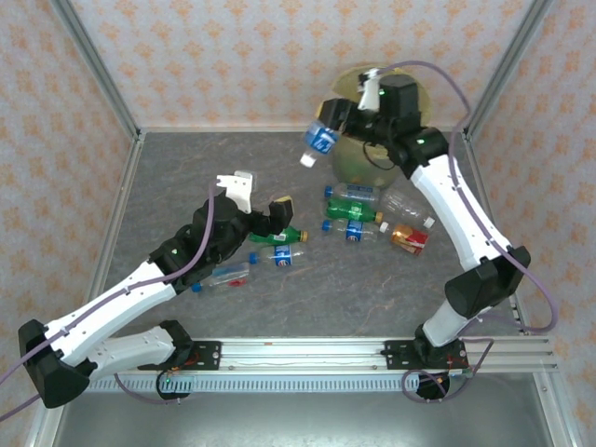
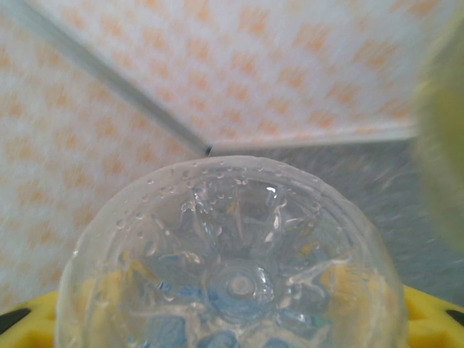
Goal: Put the plastic bottles in the bin
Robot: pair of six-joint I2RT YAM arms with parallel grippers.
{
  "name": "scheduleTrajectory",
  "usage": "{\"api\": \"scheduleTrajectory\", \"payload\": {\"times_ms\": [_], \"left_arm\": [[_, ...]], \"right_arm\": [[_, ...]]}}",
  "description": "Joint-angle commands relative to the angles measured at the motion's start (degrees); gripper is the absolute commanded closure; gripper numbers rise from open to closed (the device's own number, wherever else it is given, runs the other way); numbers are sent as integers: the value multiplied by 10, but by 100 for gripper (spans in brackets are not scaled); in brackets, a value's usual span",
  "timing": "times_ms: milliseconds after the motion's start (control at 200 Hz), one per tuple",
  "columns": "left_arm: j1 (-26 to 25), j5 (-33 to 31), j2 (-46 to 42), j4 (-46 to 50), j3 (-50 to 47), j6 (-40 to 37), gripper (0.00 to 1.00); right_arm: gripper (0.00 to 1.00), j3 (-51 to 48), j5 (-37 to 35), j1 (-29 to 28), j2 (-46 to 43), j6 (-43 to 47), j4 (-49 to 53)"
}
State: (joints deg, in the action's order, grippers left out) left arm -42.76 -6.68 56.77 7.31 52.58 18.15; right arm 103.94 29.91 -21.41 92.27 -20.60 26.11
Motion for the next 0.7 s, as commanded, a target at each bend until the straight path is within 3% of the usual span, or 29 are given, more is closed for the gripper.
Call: {"api": "scheduleTrajectory", "payload": {"times_ms": [0, 340, 696], "left_arm": [[-4, -16, -11, 20, 8, 11, 1], [-4, -23, -27, 33, 2, 24, 1], [-4, -29, -31, 54, 15, 23, 1]], "right_arm": [[45, 20, -72, 27, -21, -12, -21], [44, 67, -275, 66, 13, 23, -20], [44, 140, -384, 66, 112, 62, -37]]}}
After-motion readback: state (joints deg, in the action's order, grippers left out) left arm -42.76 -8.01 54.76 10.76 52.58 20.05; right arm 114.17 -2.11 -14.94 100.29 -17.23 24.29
